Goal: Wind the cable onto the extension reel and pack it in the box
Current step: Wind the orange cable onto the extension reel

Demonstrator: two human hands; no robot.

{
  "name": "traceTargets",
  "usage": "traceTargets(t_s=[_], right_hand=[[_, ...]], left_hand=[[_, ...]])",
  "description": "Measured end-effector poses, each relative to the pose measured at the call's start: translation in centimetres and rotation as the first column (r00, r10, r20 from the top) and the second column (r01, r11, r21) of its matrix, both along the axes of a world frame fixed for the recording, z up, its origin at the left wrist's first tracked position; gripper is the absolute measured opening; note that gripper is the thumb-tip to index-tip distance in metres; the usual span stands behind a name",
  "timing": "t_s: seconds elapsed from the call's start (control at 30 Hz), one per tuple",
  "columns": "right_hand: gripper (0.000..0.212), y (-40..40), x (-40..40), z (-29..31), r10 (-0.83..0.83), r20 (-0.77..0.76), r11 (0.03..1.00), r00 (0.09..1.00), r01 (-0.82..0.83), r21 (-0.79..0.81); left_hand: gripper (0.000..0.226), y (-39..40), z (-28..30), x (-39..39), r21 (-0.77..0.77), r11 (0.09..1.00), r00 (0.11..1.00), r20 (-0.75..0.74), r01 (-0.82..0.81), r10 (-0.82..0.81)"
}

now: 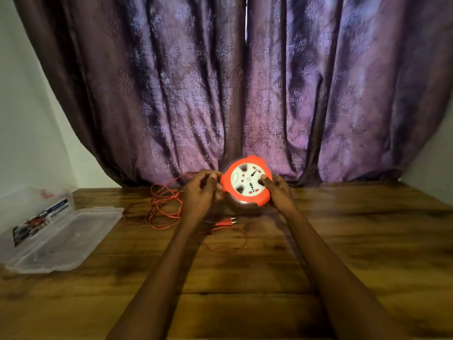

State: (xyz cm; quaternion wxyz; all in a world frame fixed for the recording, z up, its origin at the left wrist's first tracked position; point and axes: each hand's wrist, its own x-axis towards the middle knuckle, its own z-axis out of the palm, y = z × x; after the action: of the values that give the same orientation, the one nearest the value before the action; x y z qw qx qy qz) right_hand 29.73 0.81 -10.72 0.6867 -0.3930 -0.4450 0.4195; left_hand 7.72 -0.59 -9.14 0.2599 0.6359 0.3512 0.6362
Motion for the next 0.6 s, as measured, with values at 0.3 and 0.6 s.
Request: traceTargets(t_s=[0.3,0.6], right_hand=[[0.032,0.1,1.1,0.8,-0.030,-0.136,0.997,0.990,0.039,0.065],[0.045,1.3,-0.1,0.0,0.034,-0.069,0.999,0.997,-0.032,0.041]], left_hand=[[0.026,2.5,-2.5,3.6,-0.425,0.835,0.930,0.265,0.350,-0.254],[0.007,4.3,-3.7,3.9,-0.429,0.799,0.858,0.474,0.422,-0.199]])
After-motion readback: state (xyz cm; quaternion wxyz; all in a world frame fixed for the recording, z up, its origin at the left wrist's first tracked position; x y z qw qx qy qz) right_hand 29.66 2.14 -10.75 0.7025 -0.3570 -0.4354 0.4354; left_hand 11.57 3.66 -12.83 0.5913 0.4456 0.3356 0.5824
